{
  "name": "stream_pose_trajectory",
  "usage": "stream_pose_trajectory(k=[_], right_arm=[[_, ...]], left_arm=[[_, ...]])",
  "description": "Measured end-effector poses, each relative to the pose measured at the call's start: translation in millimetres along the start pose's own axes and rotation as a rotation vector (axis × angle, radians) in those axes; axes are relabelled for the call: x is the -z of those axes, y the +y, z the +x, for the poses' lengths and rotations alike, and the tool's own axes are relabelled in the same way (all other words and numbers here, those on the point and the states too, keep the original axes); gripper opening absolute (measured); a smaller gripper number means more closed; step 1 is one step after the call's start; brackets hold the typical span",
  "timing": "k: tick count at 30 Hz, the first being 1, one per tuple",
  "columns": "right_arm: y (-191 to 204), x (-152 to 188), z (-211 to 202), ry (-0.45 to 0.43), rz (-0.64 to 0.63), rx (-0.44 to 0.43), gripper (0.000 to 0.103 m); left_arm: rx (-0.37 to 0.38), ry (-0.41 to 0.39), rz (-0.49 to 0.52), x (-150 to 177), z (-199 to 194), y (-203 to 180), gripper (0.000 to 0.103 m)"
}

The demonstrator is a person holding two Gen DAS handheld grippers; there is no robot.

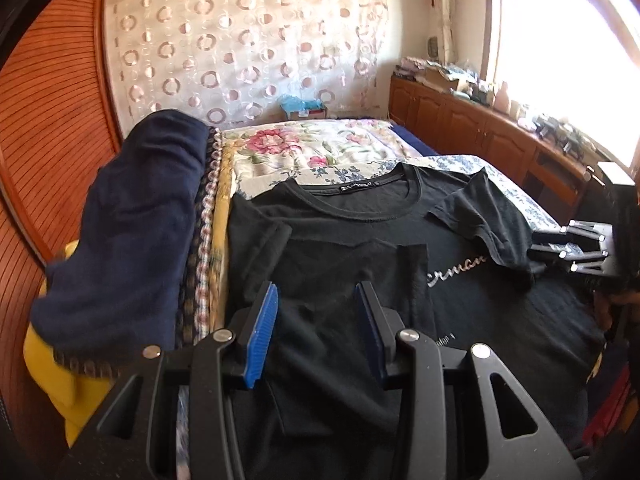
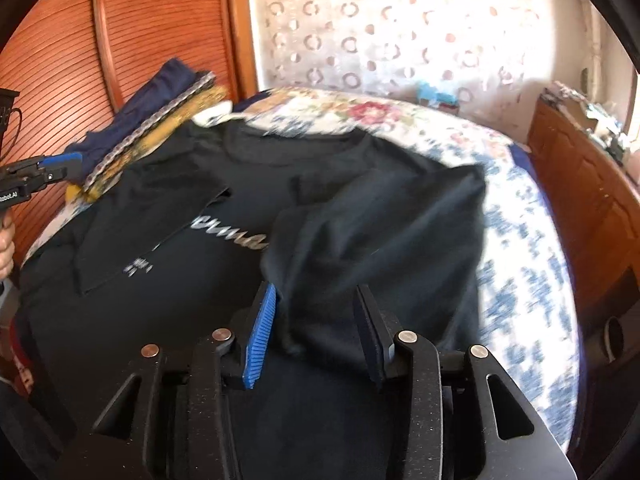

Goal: Fold small clothes

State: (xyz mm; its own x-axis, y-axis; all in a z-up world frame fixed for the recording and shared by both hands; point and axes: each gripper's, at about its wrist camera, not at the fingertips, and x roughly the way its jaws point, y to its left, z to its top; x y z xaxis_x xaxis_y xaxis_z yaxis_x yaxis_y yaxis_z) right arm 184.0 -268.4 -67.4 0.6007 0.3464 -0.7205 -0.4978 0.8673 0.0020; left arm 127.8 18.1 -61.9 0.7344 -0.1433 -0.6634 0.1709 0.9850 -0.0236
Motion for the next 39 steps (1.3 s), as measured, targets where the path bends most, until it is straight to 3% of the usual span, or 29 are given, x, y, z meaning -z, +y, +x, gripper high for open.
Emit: stream_pose_trajectory(k=[7,13,26,31,34,35,39], right_arm=[[-46.7,-20.4,21.7,0.027,0.028,0.106,0.044],[-72.2,-21.1,43.2,0.075,0.051,0.143,0.044],[-85.6,-16.5,51.6,0.110,0.104,0.097,0.052],[-88.6,-15.7,51.3,0.110,0.105,0.096,0.052],[-88.8,-15.6,51.0,0.110,0.105,0.095,0.053],[-88.6,-15.7,51.1,0.110,0.106,0.094,0.053],[-87.9,-15.9,51.1,0.110,0.105,0.095,0.053]], left_arm=[[-0.075,0.098,0.096,-38.3,49.9,3.3,0.039],[-0.089,0.217,0.129,-53.5,95.7,5.1,0.039],[-0.147,0.387,0.153,-64.0,153.7,11.6,0.039],[-0.133,0.400,0.142,-63.0,156.6,16.0,0.039],[-0.099,0.393,0.144,-61.9,155.8,17.4,0.020],[-0.100,0.392,0.144,-61.6,154.5,18.1,0.005],[-0.125,0.313,0.128,-72.1,135.5,24.5,0.004]])
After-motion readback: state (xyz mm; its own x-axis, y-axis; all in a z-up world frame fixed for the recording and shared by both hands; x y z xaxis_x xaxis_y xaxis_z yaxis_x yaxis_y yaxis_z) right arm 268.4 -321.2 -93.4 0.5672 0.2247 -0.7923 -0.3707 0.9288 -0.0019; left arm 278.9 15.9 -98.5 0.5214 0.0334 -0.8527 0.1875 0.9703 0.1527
